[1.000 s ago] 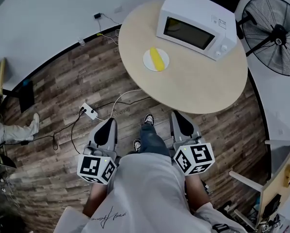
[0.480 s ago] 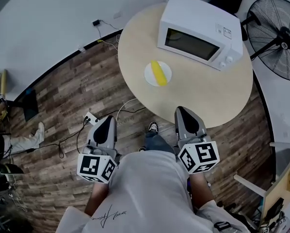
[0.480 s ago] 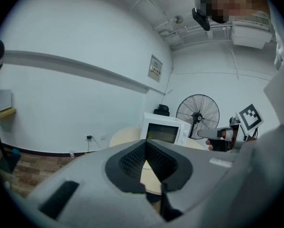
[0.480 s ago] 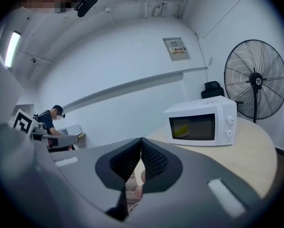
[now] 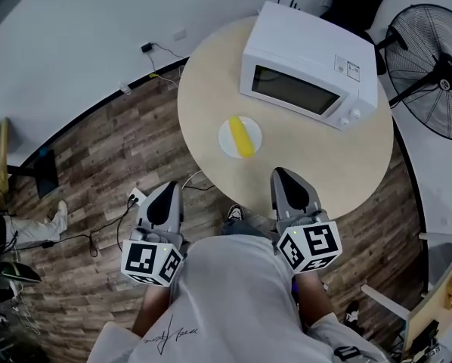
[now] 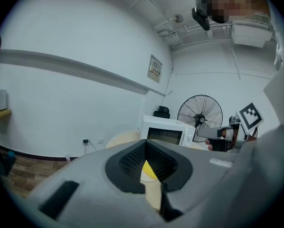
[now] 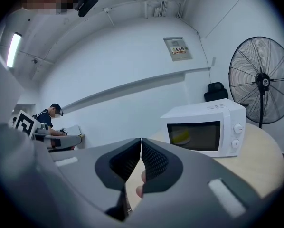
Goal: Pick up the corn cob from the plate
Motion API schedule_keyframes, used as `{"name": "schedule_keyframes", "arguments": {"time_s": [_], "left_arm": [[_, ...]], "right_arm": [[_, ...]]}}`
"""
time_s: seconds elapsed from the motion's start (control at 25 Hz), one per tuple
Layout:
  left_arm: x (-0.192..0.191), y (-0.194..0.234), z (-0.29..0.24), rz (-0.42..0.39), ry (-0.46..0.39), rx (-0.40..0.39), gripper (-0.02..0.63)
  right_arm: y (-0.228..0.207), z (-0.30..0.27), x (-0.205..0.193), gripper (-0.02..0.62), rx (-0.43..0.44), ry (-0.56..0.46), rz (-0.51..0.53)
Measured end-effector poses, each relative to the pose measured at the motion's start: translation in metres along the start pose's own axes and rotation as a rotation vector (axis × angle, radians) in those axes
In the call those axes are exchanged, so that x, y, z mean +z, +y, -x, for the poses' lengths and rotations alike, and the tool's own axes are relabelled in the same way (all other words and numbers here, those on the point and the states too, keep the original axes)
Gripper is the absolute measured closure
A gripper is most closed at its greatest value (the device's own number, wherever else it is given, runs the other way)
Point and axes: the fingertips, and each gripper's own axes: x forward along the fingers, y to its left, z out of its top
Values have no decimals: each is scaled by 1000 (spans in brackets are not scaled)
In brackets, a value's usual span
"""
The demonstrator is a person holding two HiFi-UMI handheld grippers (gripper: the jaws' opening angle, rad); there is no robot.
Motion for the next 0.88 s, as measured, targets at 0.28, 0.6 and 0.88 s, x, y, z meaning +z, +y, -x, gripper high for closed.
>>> {"name": "schedule_keyframes", "arguments": {"time_s": [0.28,0.6,0.88], "left_arm": [[-3,-14,-33,4,4,-12,609],[-12,-23,-41,3,40,-28,609],[-20,-20,-53,14,61,-38,609]], "right_arm": [[-11,-14,-3,552,46,22,19],[-22,-20,-5,552,49,48,25],[-26,-36,-10,552,64,84,31]]}}
